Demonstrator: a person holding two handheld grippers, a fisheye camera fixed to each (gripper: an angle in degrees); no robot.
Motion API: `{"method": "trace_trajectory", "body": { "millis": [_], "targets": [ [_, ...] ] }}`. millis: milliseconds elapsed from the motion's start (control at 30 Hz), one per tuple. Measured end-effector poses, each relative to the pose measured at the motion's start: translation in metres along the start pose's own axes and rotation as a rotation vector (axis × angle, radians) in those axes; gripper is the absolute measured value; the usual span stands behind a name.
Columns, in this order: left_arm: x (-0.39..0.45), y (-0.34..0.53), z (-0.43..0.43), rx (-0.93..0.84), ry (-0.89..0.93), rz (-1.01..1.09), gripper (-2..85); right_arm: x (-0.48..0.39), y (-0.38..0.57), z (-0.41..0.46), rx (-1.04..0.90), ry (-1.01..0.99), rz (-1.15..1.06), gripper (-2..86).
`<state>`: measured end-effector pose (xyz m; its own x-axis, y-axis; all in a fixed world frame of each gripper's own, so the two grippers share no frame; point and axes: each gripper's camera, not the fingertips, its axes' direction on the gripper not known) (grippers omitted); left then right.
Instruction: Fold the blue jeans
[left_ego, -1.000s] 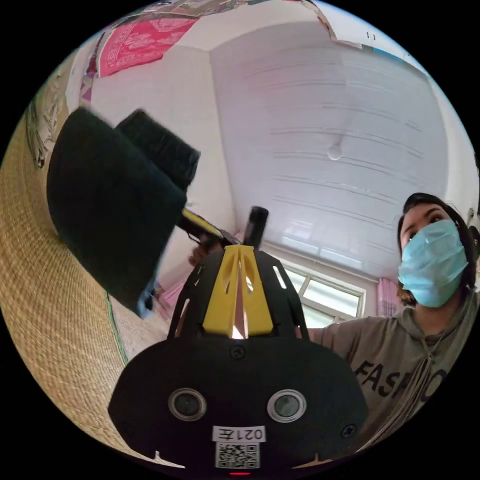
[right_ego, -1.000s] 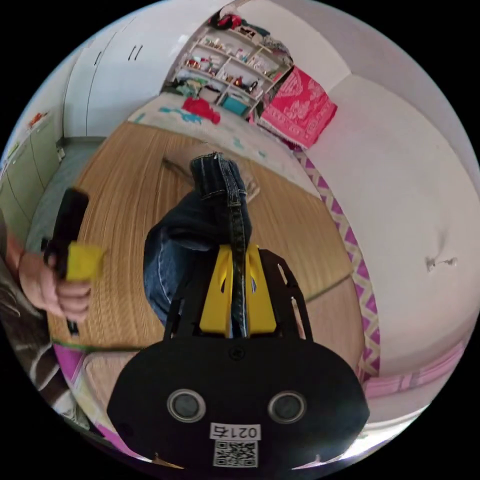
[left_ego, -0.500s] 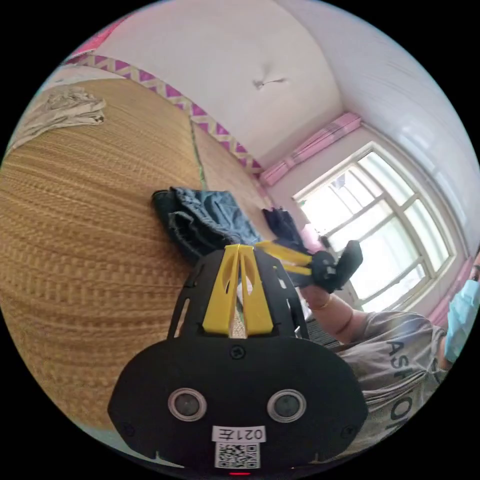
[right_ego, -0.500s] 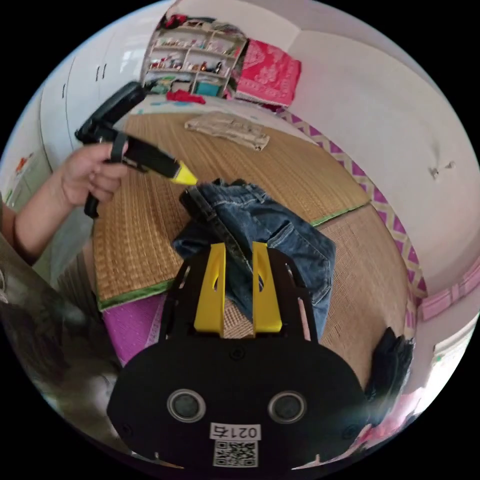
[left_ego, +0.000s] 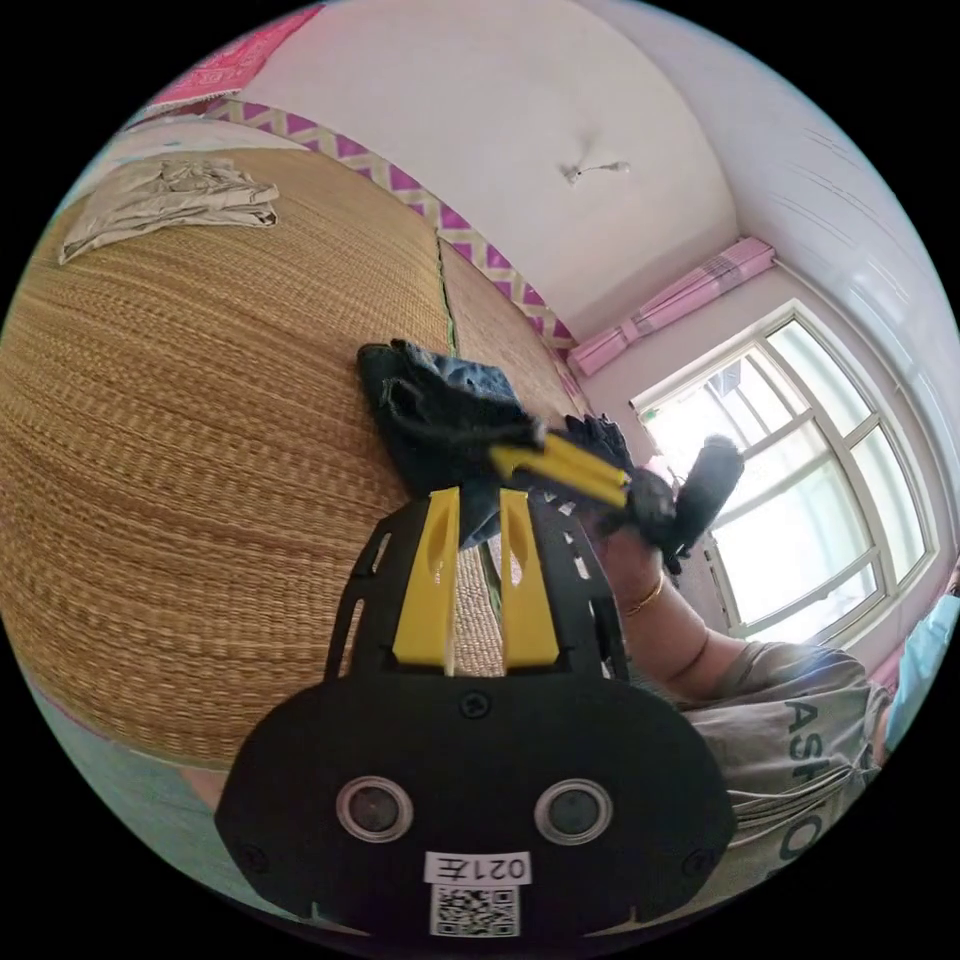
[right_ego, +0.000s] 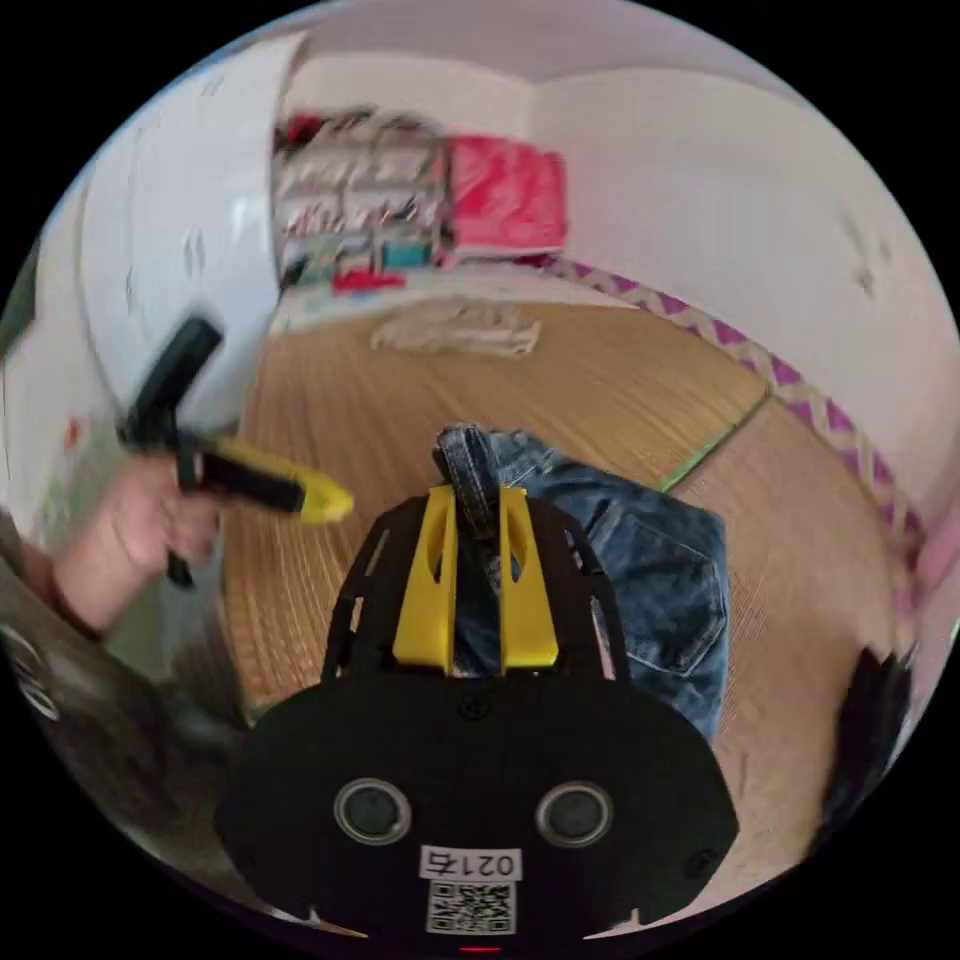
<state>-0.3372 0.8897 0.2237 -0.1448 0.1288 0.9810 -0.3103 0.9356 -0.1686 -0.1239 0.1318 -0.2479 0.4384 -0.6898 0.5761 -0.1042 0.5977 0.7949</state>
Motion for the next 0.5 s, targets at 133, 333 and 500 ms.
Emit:
{"method": "trace_trajectory", "body": {
  "millis": [133, 333, 500],
  "targets": [
    [0.041, -0.024, 0.064, -0.076, -0.044, 0.058, 7.4, 0.156, 0.072, -0.133, 0.259, -0.046, 0.362, 6.3],
    [0.094, -0.068, 0.178, -0.273, -0.401, 0.240, 9.6, 0.310, 0.255, -0.307, 0.470, 0.104, 0.733, 6.3],
    [0.098, -0.098, 0.212, -0.356, -0.412, 0.305, 3.3, 0.374, 0.467, -0.355, 0.367, 0.185, 0.968, 6.3]
  ]
}}
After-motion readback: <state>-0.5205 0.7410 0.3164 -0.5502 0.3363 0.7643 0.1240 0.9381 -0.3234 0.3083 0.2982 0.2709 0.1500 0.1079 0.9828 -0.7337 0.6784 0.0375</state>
